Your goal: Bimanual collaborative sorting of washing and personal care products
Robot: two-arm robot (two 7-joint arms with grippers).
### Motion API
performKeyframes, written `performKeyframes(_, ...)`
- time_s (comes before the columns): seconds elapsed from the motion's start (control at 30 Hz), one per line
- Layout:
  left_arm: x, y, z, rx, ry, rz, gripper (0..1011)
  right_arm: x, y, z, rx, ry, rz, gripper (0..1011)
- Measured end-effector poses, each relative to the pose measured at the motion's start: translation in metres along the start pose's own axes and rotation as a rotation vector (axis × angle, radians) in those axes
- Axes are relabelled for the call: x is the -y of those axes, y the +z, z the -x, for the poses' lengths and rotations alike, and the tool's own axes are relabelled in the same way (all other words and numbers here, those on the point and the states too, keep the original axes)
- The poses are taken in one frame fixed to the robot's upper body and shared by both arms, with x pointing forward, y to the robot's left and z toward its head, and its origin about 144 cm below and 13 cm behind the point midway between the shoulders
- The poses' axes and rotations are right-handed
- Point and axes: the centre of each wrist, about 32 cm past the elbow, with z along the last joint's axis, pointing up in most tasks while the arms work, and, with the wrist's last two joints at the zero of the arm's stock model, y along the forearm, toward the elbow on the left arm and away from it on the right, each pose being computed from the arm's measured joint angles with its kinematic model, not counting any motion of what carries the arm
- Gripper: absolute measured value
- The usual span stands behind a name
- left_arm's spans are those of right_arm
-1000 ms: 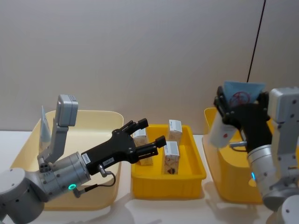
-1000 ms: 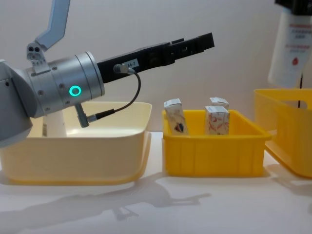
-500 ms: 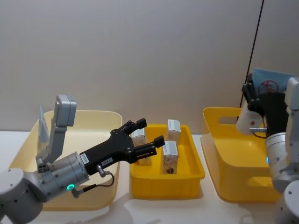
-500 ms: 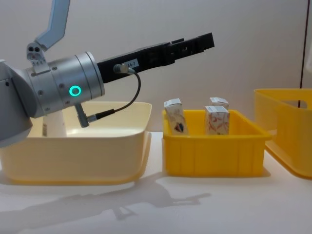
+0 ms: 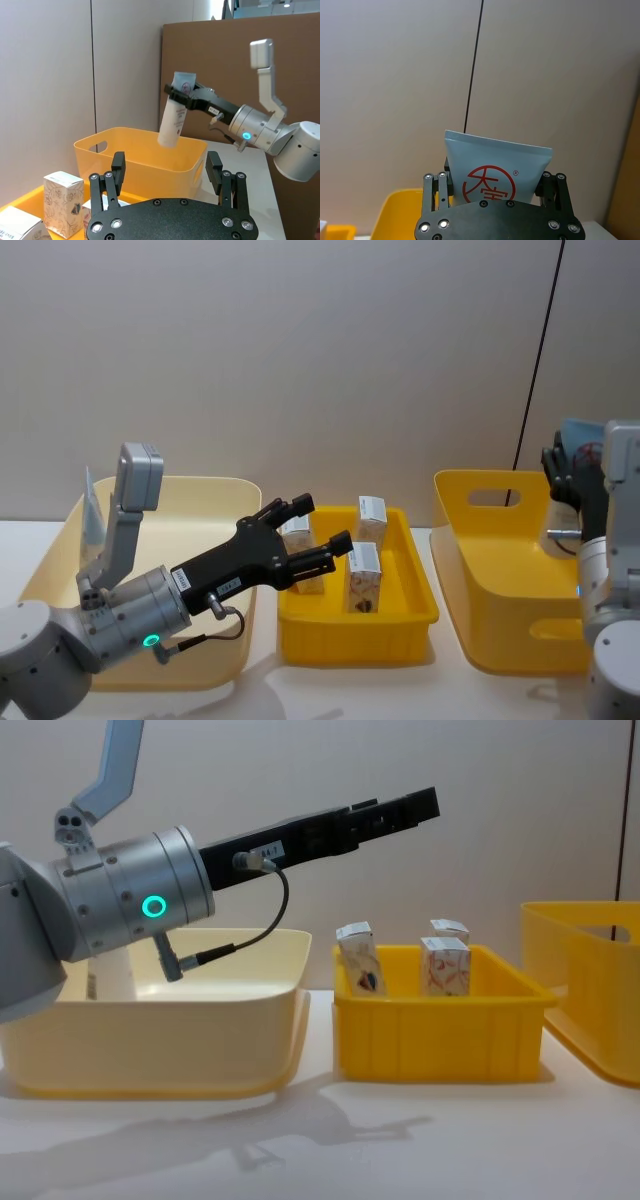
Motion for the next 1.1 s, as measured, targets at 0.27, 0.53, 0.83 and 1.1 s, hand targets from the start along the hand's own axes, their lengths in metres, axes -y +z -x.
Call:
performKeyframes(0.27, 0.0, 0.0, 0.0, 0.0, 0.0, 0.0, 1000, -0.005, -0.01, 0.006, 0.041, -0.012, 0.081, 846)
performKeyframes(0.53, 0.0, 0.0, 0.0, 0.0, 0.0, 0.0, 999, -0.009, -0.017, 0.013, 0.067, -0.008, 0.145, 846)
performKeyframes(0.83, 0.0, 0.0, 0.0, 0.0, 0.0, 0.0, 1000, -0.011, -0.02, 0.018, 0.08, -0.005, 0.177, 919)
performKeyframes(1.1, 0.0, 0.0, 0.0, 0.0, 0.0, 0.0, 1000, -0.012, -0.022, 0.02, 0.086, -0.004, 0.195, 1005)
